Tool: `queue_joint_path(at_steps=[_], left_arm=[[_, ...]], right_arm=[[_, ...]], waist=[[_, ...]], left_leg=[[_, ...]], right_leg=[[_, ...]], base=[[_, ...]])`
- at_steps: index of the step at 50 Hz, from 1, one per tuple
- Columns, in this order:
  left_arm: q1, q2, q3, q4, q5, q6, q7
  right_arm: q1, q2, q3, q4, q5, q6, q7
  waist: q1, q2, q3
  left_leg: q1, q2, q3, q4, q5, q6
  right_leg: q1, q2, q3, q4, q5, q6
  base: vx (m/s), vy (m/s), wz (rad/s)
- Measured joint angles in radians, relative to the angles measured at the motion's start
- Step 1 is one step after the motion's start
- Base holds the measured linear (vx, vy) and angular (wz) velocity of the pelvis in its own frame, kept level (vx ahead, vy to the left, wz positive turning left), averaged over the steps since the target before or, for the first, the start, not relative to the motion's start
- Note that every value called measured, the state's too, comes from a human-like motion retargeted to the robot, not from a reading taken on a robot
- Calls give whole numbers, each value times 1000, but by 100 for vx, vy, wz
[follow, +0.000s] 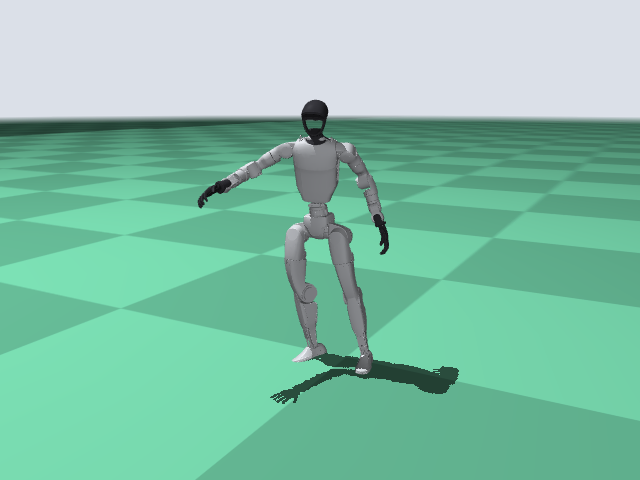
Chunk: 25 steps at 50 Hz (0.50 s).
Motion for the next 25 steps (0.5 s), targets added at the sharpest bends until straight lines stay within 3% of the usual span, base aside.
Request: queue_joint_path(at_steps=[5, 8, 10, 13, 16, 18, 20, 25], left_arm=[[-13, -3, -33, -4, -4, 7, -76], [-32, -5, -35, -21, -40, -5, -70], [-45, -5, -31, -31, -67, -16, -48], [-62, -1, -21, -43, -81, -27, -11], [-73, 8, -9, -50, -60, -25, 14], [-74, 15, -4, -53, -43, -23, 24], [-70, 20, 1, -54, -35, -23, 30], [-45, 17, 3, -48, -44, -19, 15]], right_arm=[[-6, 82, -43, -111, 656, -10, 387], [-1, 111, -89, -99, 850, -19, 409], [3, 105, -118, -69, 830, -61, 328], [4, 46, -129, 8, 495, -98, 66], [-16, -27, -90, 122, 4, 29, -188], [-34, -53, -65, 207, -187, 124, -274], [-52, -57, -56, 271, -230, 166, -302], [-40, -18, -81, 197, 105, 60, -121]], waist=[[14, 3, -12], [22, 7, -13], [27, 9, -10], [35, 12, -3], [40, 13, 7], [41, 12, 12], [39, 11, 16], [25, 7, 19]], left_leg=[[-21, 12, 7, 3, 2, -3], [-30, 10, -6, -1, 6, -6], [-35, 6, -18, -2, 6, -7], [-40, -4, -36, -2, 7, -11], [-41, -14, -51, -2, 7, -15], [-42, -20, -56, -2, 7, -18], [-42, -26, -58, -2, 7, -20], [-43, -34, -46, -2, 6, -20]], right_leg=[[-20, 19, 12, -18, 17, 0], [-21, 19, 3, -25, 21, 0], [-19, 15, -6, -27, 22, 0], [-13, 3, -24, -26, 20, 0], [-6, -9, -40, -22, 18, 0], [-3, -17, -47, -20, 18, 0], [-1, -23, -50, -19, 19, 0], [-8, -30, -38, -24, 30, 0]], base=[[-2, -1, -10], [-2, 3, 14], [-3, 7, 30], [-2, 9, 33], [-2, 10, 28], [-2, 9, 18], [-2, 9, 9], [-3, 7, -13]])
